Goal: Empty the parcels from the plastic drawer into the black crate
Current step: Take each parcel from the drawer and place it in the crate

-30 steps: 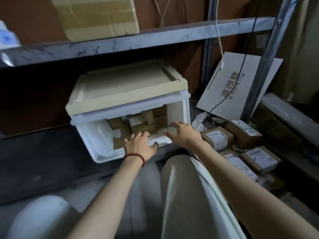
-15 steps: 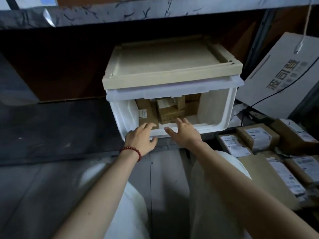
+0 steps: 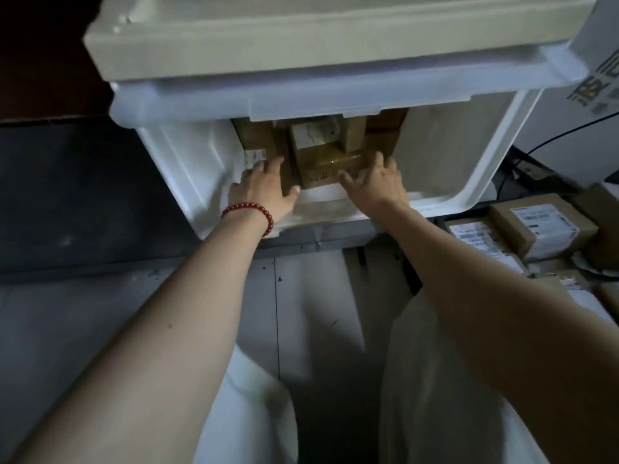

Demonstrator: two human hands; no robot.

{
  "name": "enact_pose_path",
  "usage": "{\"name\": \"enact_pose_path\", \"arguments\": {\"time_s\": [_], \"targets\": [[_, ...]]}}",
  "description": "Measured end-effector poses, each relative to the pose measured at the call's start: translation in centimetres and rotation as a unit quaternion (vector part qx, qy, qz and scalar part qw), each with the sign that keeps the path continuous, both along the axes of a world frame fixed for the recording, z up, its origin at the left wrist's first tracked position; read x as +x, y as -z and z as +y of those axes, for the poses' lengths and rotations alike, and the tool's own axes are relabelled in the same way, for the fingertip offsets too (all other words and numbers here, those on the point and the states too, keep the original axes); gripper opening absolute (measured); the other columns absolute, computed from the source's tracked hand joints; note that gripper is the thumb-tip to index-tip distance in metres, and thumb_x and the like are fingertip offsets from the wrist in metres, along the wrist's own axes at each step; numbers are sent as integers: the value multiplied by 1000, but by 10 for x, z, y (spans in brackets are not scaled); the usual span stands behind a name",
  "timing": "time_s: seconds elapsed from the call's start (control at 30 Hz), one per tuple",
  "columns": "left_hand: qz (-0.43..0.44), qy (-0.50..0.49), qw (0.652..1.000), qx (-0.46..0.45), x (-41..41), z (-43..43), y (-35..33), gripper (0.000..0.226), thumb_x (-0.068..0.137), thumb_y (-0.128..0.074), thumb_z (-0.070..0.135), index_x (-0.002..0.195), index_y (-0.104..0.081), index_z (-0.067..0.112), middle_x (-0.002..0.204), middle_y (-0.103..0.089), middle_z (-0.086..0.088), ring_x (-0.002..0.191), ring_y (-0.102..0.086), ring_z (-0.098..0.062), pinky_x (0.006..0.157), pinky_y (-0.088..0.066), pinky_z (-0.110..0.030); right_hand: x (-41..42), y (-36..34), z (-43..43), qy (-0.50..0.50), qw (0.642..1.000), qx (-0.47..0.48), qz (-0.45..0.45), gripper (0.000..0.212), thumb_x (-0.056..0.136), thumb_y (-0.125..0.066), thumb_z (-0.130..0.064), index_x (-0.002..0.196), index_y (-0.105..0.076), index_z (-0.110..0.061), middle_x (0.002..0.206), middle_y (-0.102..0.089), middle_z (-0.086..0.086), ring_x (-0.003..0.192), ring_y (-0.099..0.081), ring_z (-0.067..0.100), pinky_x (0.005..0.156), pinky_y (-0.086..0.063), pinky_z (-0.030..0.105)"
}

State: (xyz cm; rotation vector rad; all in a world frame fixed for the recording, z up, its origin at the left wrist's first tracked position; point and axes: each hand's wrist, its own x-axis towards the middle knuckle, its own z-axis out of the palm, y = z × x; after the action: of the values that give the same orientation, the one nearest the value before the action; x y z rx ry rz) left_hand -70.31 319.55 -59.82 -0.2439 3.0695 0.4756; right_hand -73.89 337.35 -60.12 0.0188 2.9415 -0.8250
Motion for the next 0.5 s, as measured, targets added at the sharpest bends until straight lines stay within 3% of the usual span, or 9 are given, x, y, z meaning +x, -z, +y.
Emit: {"name": "enact_pose_path", "arguments": {"time_s": [0.2,0.4,0.5], "targets": [[8,-14,993,118,-51,27,22,64,97,-48,42,152,-17,27,153,-29,-9,137,-33,-31,105,-36,-42,-45,37,5,41,993,-108,15,88,90,-59,-47,152,-7,-11,155,-20,12,141,-27,31,113,-25,37],[27,-44,977,206,-102,45,39,59,98,-47,35,150,-20,28,150,-34,-7,133,-40,-30,105,-40,-40,-84,60,15,66,978,-200,9,79,93,-59,-39,152,-14,-14,154,-30,6,140,-33,27,114,-28,33],[48,-57,965,250,-123,45,50,60,98,-49,33,150,-20,32,147,-40,-6,127,-46,-29,99,-46,-38,-100,66,23,78,978,-193,25,77,94,-59,-35,153,-15,-13,154,-30,9,139,-33,29,113,-28,30]]}}
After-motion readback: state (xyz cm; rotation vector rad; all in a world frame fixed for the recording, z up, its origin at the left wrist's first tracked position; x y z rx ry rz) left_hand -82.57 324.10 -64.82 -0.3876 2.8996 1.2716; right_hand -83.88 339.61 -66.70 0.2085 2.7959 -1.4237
